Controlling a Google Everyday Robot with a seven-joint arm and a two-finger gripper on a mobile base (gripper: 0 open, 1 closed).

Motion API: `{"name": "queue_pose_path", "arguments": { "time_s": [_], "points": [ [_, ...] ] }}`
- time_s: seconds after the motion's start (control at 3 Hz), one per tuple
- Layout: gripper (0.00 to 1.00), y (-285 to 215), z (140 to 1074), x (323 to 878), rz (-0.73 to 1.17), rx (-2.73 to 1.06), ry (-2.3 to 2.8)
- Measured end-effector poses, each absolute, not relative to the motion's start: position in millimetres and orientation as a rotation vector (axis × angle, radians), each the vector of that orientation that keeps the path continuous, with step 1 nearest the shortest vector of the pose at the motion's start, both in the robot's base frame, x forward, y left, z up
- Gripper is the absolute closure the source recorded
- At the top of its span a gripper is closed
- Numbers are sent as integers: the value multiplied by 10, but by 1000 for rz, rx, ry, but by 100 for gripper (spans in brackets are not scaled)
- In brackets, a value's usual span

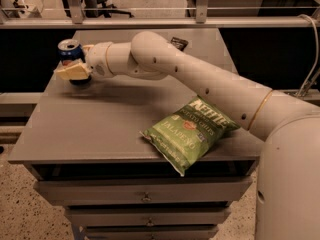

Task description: Pick pepsi can

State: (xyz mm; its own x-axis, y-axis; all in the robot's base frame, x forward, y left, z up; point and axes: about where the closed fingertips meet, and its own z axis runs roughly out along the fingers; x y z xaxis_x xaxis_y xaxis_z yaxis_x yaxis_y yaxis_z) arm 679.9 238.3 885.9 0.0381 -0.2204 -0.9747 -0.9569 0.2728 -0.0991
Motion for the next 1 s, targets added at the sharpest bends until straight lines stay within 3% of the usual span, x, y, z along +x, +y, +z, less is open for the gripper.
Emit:
{"name": "queue_pose_path", "arguments": {
  "time_s": [0.33,0.67,1.0],
  "points": [
    [87,2311,9149,6796,853,-1154,1379],
    [100,2159,9554,6776,834,-1163,1315],
    [100,2160,9574,6774,836,-1165,1311]
  ]
}}
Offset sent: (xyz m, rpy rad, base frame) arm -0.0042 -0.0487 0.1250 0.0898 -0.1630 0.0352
